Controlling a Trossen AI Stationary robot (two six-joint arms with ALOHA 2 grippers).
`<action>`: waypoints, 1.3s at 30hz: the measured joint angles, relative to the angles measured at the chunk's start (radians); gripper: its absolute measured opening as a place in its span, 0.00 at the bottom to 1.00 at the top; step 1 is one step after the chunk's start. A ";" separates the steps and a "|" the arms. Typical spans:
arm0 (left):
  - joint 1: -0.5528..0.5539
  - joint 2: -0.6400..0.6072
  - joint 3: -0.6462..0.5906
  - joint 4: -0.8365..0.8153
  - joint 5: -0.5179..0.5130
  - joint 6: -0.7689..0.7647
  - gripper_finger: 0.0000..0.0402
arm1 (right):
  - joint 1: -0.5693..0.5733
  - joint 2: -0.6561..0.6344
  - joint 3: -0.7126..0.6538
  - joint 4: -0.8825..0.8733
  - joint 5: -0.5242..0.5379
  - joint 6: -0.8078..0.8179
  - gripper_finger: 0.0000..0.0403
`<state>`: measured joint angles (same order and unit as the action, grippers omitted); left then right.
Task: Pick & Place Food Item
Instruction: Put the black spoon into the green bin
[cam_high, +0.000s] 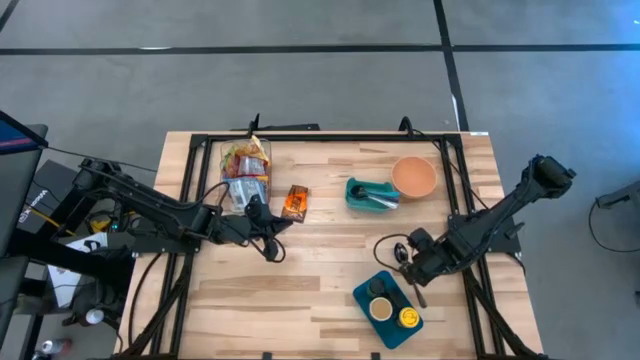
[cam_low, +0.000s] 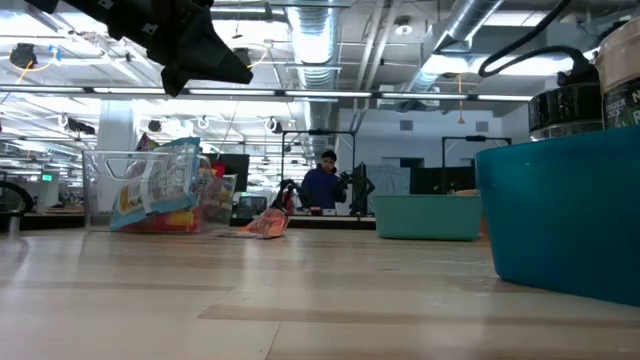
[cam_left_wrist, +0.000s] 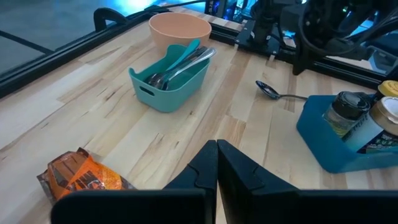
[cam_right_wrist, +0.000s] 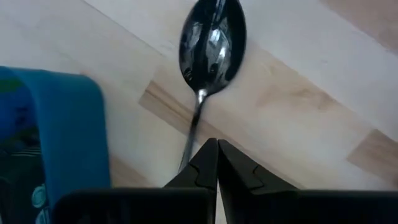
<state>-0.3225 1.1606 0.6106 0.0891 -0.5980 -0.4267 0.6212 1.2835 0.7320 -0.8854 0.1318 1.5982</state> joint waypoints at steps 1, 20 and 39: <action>0.000 0.000 0.000 0.001 0.000 0.000 0.00 | 0.000 0.000 -0.004 0.009 0.000 0.000 0.01; 0.000 0.000 0.000 0.003 0.000 0.000 0.00 | -0.001 0.055 -0.033 0.085 0.001 0.109 0.22; 0.000 0.000 0.000 0.028 0.000 0.000 0.00 | -0.001 0.247 -0.009 0.093 0.000 0.051 0.21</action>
<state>-0.3222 1.1606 0.6106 0.1168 -0.5976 -0.4267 0.6199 1.5301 0.7227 -0.7927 0.1318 1.6489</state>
